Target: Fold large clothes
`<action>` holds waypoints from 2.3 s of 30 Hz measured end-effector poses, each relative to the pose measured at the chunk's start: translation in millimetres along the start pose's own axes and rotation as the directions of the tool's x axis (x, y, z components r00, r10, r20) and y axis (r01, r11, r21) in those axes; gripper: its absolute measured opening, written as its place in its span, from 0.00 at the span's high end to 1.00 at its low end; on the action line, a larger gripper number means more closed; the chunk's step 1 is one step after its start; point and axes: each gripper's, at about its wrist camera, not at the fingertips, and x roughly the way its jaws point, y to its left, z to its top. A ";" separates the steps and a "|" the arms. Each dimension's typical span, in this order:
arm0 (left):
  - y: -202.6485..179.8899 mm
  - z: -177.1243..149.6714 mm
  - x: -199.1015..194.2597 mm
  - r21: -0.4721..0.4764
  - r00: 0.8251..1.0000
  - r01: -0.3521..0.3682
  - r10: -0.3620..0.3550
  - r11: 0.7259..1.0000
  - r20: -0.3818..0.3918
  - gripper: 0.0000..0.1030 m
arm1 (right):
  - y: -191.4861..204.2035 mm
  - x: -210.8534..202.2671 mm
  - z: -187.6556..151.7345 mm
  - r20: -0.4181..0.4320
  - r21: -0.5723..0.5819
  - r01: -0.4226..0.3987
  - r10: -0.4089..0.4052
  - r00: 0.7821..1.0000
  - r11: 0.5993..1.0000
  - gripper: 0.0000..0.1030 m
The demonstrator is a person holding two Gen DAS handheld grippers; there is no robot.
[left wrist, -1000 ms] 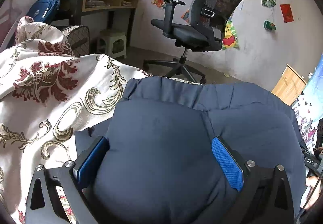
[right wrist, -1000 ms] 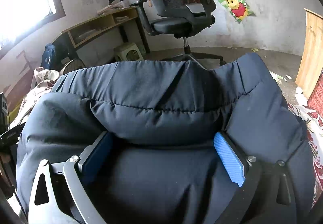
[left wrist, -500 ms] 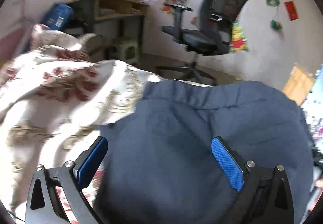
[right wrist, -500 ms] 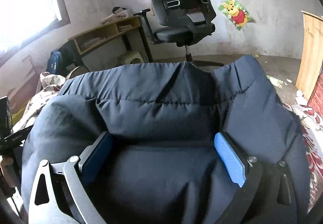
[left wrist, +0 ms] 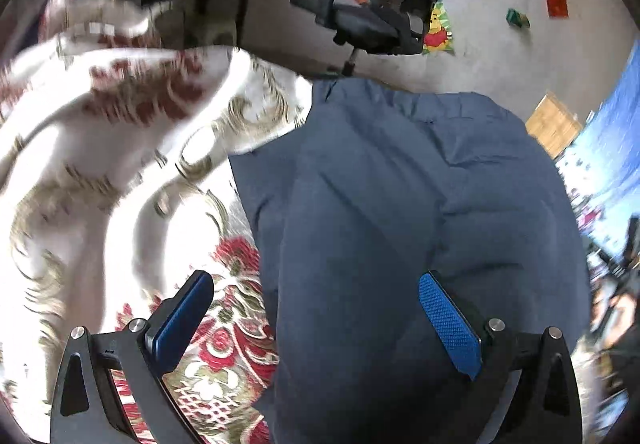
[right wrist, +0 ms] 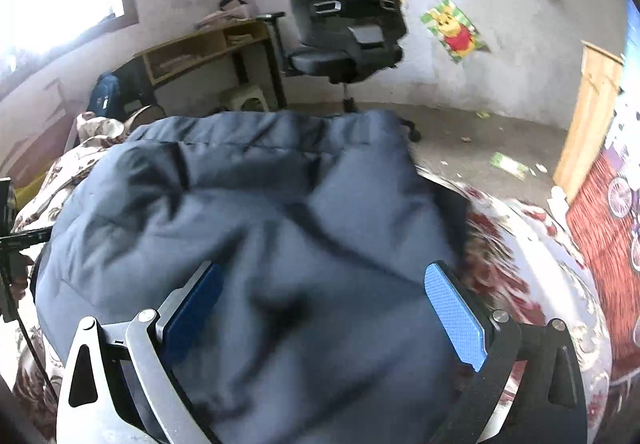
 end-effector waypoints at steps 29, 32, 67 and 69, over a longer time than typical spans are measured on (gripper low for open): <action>15.8 -12.9 42.1 -0.173 0.912 0.353 -0.380 0.919 -0.156 0.27 | -46.5 67.5 -15.1 -0.227 0.336 -0.138 0.222 0.948 0.932 0.34; 12.5 -15.4 36.0 -0.185 0.922 0.341 -0.366 0.922 -0.126 0.41 | -36.9 63.4 -23.3 -0.217 0.359 -0.125 0.213 0.953 0.925 0.48; -143.9 -11.7 18.4 0.015 0.969 0.239 -0.237 0.971 -0.074 0.77 | -70.0 -95.2 -16.0 -0.020 0.261 0.086 -0.084 0.996 0.961 0.83; -149.0 -11.6 17.9 0.043 0.976 0.206 -0.202 0.978 -0.083 0.72 | -71.5 -94.5 -18.8 -0.023 0.258 0.098 -0.096 0.995 0.961 0.80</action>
